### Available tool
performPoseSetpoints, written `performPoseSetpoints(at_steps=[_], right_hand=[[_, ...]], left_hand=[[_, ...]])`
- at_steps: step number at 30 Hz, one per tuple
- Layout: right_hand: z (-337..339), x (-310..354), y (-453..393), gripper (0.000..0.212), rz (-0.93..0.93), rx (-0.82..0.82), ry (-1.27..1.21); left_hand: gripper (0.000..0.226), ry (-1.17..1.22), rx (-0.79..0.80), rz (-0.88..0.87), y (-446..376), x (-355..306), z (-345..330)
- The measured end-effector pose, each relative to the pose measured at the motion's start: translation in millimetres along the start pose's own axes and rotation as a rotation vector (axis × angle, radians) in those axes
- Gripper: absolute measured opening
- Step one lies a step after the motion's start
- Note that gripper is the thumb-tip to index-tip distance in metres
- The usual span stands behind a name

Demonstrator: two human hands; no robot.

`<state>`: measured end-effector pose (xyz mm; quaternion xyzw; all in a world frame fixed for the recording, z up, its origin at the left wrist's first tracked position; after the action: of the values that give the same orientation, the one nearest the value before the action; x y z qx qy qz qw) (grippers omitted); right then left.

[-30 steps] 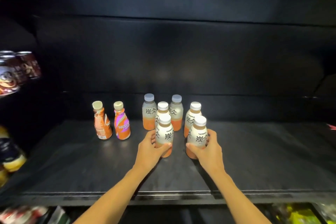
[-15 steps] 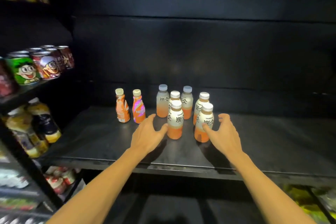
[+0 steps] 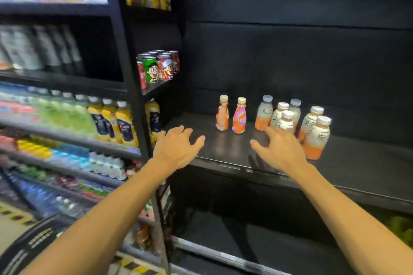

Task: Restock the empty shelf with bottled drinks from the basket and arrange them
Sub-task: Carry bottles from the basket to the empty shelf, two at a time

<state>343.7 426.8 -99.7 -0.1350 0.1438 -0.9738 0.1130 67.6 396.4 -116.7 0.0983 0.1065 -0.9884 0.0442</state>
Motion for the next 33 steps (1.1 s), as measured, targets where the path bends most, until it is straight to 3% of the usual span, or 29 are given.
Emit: performPoseSetpoints(at_steps=[9, 18, 33], right_hand=[[-47.9, 212.4, 14.8, 0.068, 0.392, 0.203, -0.025], [-109.5, 383.7, 21.7, 0.066, 0.786, 0.281, -0.057], [-222.2, 575.3, -37.4, 0.073, 1.106, 0.386, -0.131]], left_hand=[[0.076, -0.062, 0.020, 0.314, 121.7, 182.1, 47.7], [0.076, -0.161, -0.043, 0.662, 219.3, 303.6, 82.5], [0.075, -0.272, -0.081, 1.049, 228.6, 445.3, 99.4]])
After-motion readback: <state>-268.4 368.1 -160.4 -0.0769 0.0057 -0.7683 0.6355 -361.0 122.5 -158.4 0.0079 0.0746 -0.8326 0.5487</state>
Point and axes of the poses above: each hand's wrist, its own y-axis away from the middle knuckle, its own z-axis out of the back of the hand, x = y × z, the point moved 1 cm from there along -y, towards the middle knuckle, and after that the axes turned 4 degrees about x, right-handed, at the moved point
